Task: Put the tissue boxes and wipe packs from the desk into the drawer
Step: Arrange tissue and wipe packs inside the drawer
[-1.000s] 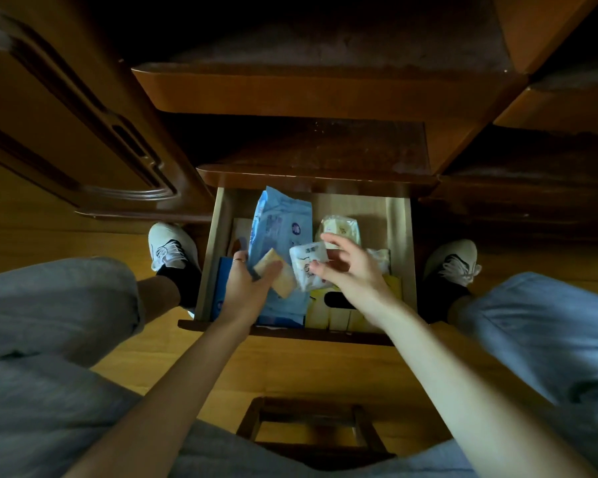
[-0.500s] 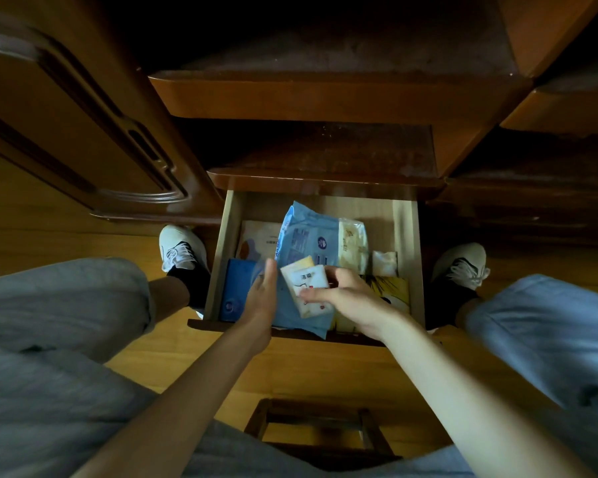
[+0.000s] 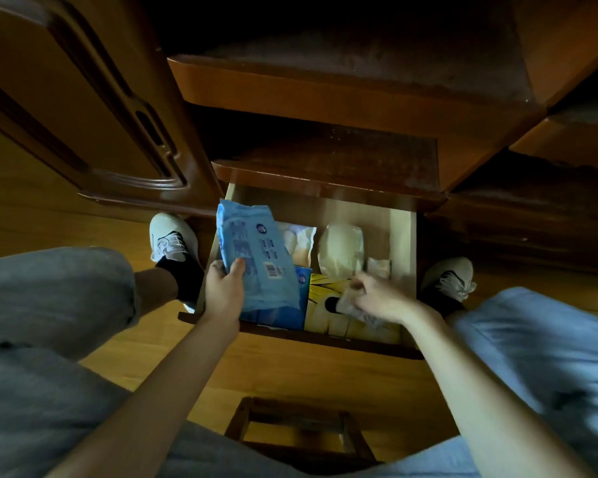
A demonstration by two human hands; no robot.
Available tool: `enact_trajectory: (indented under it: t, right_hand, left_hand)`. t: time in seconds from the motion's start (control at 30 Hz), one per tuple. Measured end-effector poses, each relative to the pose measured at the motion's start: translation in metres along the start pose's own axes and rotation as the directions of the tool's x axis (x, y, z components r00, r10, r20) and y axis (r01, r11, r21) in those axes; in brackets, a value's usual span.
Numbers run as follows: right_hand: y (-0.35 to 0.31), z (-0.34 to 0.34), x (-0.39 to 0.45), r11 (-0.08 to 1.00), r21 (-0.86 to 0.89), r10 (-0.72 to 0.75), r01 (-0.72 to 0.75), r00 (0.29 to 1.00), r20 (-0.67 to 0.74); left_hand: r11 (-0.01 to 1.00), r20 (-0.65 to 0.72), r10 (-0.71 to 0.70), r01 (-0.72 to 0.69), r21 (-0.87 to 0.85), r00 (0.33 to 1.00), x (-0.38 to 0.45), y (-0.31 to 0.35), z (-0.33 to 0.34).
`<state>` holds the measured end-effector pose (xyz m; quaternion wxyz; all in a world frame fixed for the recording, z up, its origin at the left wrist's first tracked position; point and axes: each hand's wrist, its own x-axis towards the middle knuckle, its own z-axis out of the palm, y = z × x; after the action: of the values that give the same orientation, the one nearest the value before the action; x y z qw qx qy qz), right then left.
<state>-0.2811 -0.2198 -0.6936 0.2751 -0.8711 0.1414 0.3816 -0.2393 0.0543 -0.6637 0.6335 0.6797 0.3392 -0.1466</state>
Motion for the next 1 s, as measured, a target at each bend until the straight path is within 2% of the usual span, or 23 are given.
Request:
enact_trajectory:
  t: [0.07,0.17,0.3,0.43,0.6,0.7,0.73,0.77,0.8,0.83,0.87,0.9,1.0]
  right_hand:
    - [0.004,0.011,0.0,0.99,-0.133,-0.049,0.041,0.997,-0.062]
    - [0.012,0.011,-0.001,0.988,-0.152,-0.036,0.019,0.993,-0.109]
    - [0.014,-0.002,-0.004,0.999,0.02,0.05,-0.049,0.997,-0.05]
    - [0.003,0.015,-0.011,1.0,0.026,0.005,-0.007,0.999,0.054]
    - [-0.037,0.025,0.0,0.923,0.354,-0.115,0.149,0.987,-0.116]
    - [-0.074,0.039,0.013,0.883,0.432,-0.157,0.182,0.983,-0.094]
    - [-0.084,0.048,0.016,0.907,0.375,-0.184,0.192,0.981,-0.058]
    - [-0.092,0.055,0.019,0.948,0.229,-0.222,0.221,0.975,-0.025]
    - [-0.097,0.061,0.021,0.964,0.006,-0.265,0.266,0.964,-0.018]
    - [-0.099,0.066,0.025,0.938,-0.193,-0.302,0.289,0.952,-0.043]
    - [-0.101,0.067,0.029,0.901,-0.318,-0.341,0.296,0.935,-0.096]
    - [-0.103,0.064,0.032,0.888,-0.346,-0.371,0.302,0.915,-0.155]
    - [-0.112,0.041,0.057,0.935,-0.239,-0.331,0.263,0.889,-0.316]
  left_hand:
    - [0.999,0.003,-0.012,0.013,-0.031,1.0,0.0,0.002,0.002]
    - [1.0,0.032,0.004,-0.003,-0.025,0.999,-0.001,0.004,0.005]
    - [0.999,0.059,0.003,0.0,-0.051,0.998,-0.002,0.01,0.007]
    - [0.995,0.044,-0.001,0.005,-0.097,0.999,0.001,0.016,0.005]
    - [0.994,-0.073,0.056,-0.063,-0.093,0.996,0.008,0.026,-0.01]
    - [0.994,-0.11,0.028,-0.04,-0.103,0.994,0.012,0.028,-0.022]
    - [0.994,-0.124,0.016,-0.03,-0.109,0.992,0.013,0.028,-0.026]
    - [0.993,-0.136,0.007,-0.023,-0.118,0.991,0.014,0.027,-0.031]
    - [0.991,-0.146,-0.001,-0.018,-0.13,0.989,0.015,0.025,-0.035]
    - [0.99,-0.153,-0.008,-0.014,-0.142,0.988,0.016,0.024,-0.039]
    - [0.988,-0.159,-0.012,-0.013,-0.153,0.987,0.017,0.023,-0.043]
    - [0.987,-0.167,-0.011,-0.016,-0.159,0.986,0.018,0.022,-0.046]
    - [0.986,-0.174,0.0,-0.029,-0.166,0.985,0.02,0.019,-0.048]
